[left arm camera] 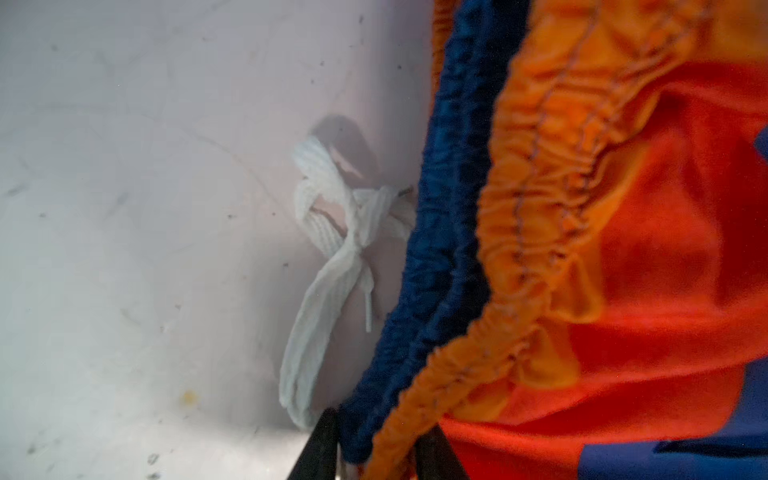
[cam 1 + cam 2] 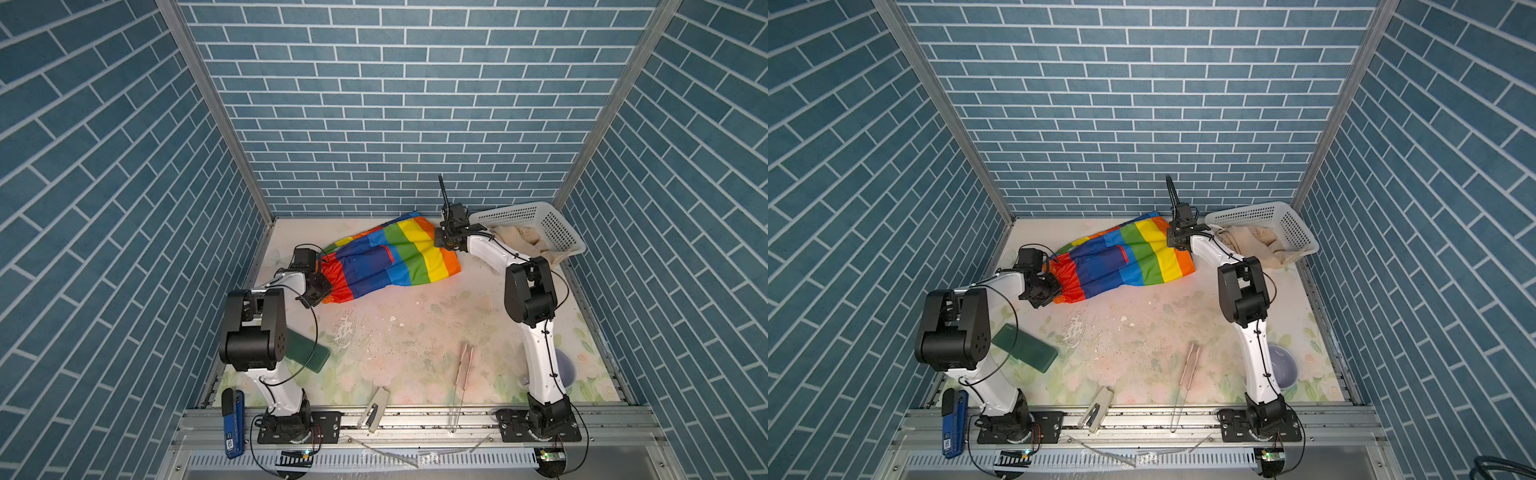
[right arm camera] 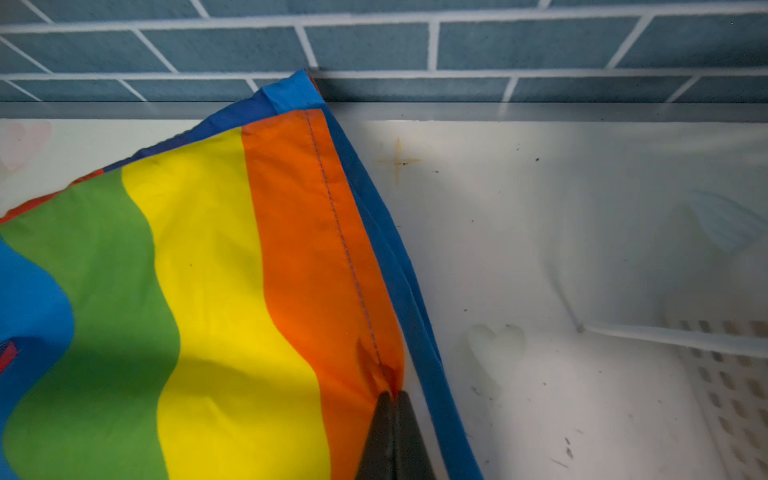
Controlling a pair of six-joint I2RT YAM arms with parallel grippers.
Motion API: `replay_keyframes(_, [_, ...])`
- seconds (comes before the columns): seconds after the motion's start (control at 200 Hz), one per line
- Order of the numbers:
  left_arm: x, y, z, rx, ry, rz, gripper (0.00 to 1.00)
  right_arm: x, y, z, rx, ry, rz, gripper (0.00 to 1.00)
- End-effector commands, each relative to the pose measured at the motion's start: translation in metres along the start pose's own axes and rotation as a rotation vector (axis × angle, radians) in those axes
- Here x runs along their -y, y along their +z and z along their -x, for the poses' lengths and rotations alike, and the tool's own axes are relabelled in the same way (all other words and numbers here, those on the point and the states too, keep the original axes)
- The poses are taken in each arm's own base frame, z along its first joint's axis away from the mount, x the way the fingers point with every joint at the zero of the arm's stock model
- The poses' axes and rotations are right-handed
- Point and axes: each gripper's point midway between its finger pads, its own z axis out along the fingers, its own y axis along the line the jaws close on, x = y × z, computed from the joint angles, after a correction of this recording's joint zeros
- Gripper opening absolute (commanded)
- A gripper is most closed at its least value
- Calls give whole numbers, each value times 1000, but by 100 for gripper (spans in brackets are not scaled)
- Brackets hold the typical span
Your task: Fold and stack the shorts
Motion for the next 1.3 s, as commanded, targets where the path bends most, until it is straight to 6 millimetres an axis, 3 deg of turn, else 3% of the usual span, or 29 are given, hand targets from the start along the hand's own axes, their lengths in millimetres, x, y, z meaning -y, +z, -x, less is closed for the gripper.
replay_keyframes(0.0, [-34,17,-26,-90,-4,115,32,37,16,-13,-41,61,-136,0])
replay_keyframes(0.11, [-34,17,-26,-90,-5,114,32,31,30,-28,-90,76,-104,0])
replay_keyframes(0.3, [-30,11,-25,-84,-5,104,33,35,28,-29,-98,69,-125,27])
replay_keyframes(0.485, [-16,-13,-16,-50,3,58,46,38,-8,-2,-20,22,-143,45])
replay_keyframes(0.585, [-7,-38,-8,-10,16,27,52,29,-36,11,47,-36,-137,54])
replay_keyframes(0.6, [-5,-41,-7,-4,18,22,53,25,-49,20,77,-47,-129,56])
replay_keyframes(0.71, [3,-72,0,42,28,-15,61,-18,-85,29,186,-232,-88,64])
replay_keyframes(0.86, [9,-110,6,89,1,-99,65,-112,-124,14,319,-534,70,67])
replay_keyframes(0.945, [5,-132,11,136,-46,-151,67,-161,-139,-6,329,-617,227,78])
replay_keyframes(1.02, [-6,-151,16,181,-90,-174,69,-200,-149,-24,330,-665,349,72])
replay_keyframes(1.1, [-17,-167,18,211,-113,-174,72,-238,-158,-48,326,-727,482,72])
replay_keyframes(1.185, [-28,-175,16,206,-147,-178,76,-276,-164,-83,299,-817,626,75])
replay_keyframes(1.295, [-38,-174,15,193,-215,-230,79,-309,-160,-128,254,-946,742,85])
